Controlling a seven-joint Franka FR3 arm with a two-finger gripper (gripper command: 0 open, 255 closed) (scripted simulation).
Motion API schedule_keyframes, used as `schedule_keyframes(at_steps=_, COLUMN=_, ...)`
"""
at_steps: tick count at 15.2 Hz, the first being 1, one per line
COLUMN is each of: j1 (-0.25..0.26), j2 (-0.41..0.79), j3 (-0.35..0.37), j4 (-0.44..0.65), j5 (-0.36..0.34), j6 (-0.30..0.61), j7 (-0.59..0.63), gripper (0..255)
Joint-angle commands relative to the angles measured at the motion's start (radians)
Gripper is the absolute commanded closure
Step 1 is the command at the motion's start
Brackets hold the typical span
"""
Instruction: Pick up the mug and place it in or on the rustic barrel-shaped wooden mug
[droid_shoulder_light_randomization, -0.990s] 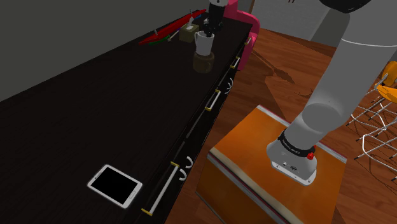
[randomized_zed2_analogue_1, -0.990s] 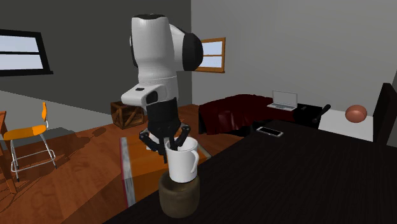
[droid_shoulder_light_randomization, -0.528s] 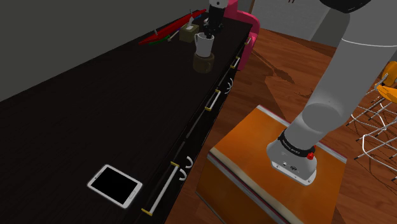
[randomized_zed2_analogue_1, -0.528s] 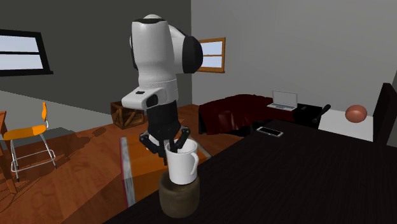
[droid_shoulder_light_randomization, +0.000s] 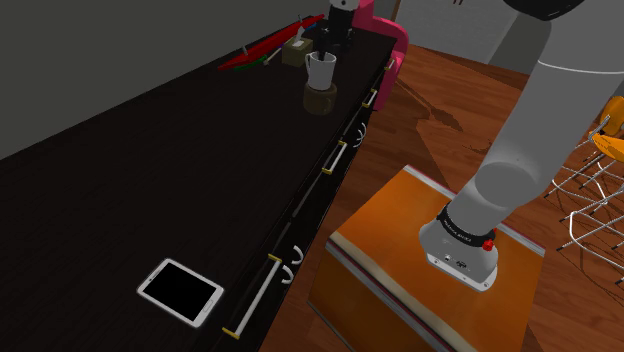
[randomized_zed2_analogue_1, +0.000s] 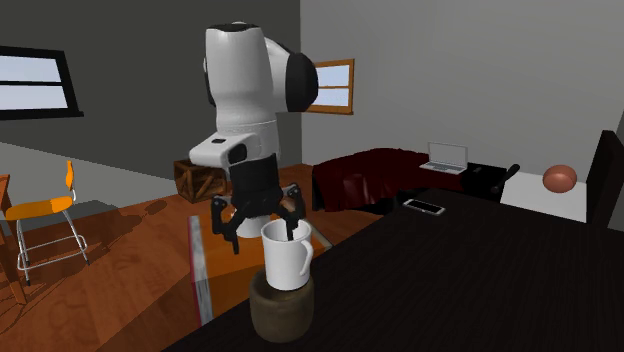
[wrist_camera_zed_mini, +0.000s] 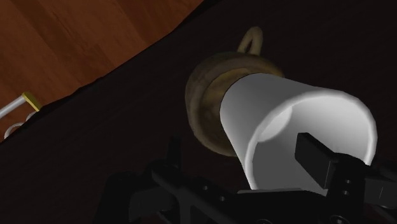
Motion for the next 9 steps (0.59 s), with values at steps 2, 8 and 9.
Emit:
schedule_keyframes(at_steps=2, j1=-0.002, j2=-0.012, j3=-0.002, j4=0.069, j5=-0.003, j6=-0.081, j7=0.004, gripper=0)
schedule_keyframes(at_steps=8, j1=-0.003, j2=-0.014, j3=-0.002, j4=0.092, j5=-0.004, j6=-0.107, j7=0.005, gripper=0)
schedule_keyframes(at_steps=9, j1=-0.003, j2=-0.014, j3=-0.002, j4=0.092, j5=-0.004, j6=-0.107, j7=0.005, gripper=0)
